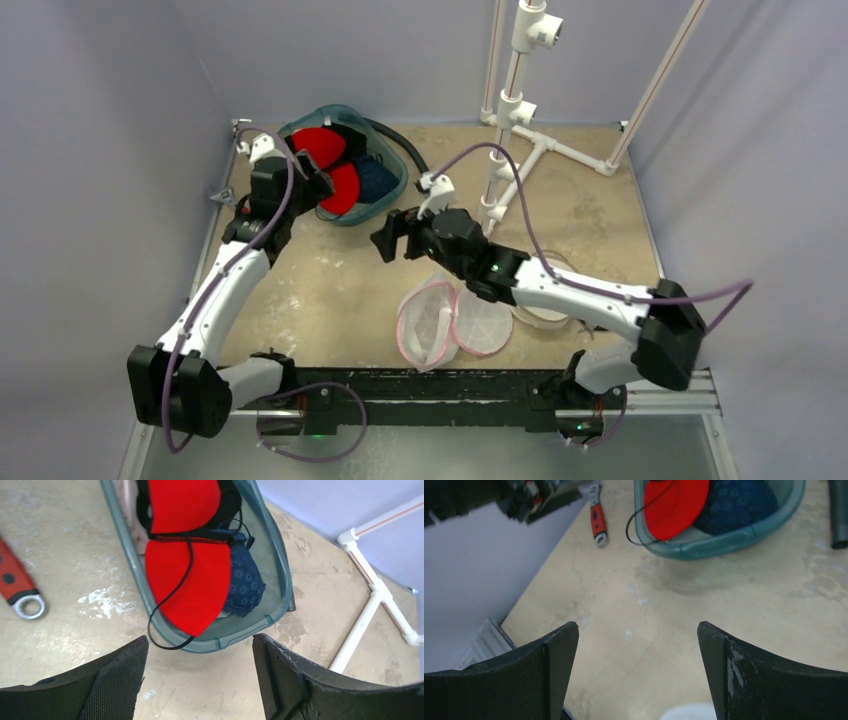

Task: Unzip the laundry bag and remove the bra
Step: Close the laundry bag at the center of the board.

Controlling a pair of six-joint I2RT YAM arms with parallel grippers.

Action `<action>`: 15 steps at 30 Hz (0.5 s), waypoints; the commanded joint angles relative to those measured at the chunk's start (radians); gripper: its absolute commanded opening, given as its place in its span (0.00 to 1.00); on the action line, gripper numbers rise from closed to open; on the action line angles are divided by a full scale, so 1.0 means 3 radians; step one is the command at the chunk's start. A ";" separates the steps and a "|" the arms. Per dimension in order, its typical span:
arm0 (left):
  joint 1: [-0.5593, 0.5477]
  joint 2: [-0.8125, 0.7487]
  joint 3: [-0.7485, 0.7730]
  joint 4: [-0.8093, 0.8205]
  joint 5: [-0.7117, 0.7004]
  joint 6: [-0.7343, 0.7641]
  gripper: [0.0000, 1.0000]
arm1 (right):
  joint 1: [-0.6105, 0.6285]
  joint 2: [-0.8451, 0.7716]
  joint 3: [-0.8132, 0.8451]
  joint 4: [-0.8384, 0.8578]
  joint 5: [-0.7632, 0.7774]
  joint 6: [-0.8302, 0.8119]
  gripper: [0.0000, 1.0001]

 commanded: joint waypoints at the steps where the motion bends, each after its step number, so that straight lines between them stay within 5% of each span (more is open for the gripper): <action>1: 0.0242 -0.0127 -0.0264 -0.0220 -0.0029 -0.0332 0.74 | -0.0226 0.0587 0.0576 0.0398 -0.0243 0.0207 0.90; 7: 0.0575 -0.0755 -0.0749 -0.0438 0.0252 -0.0739 0.70 | -0.0286 0.1076 0.0892 0.0331 0.0022 0.0293 0.87; 15: 0.0572 -0.1437 -0.0992 -0.0852 0.0228 -0.1033 0.70 | -0.0422 0.1229 0.0772 0.0355 0.0326 0.1397 0.91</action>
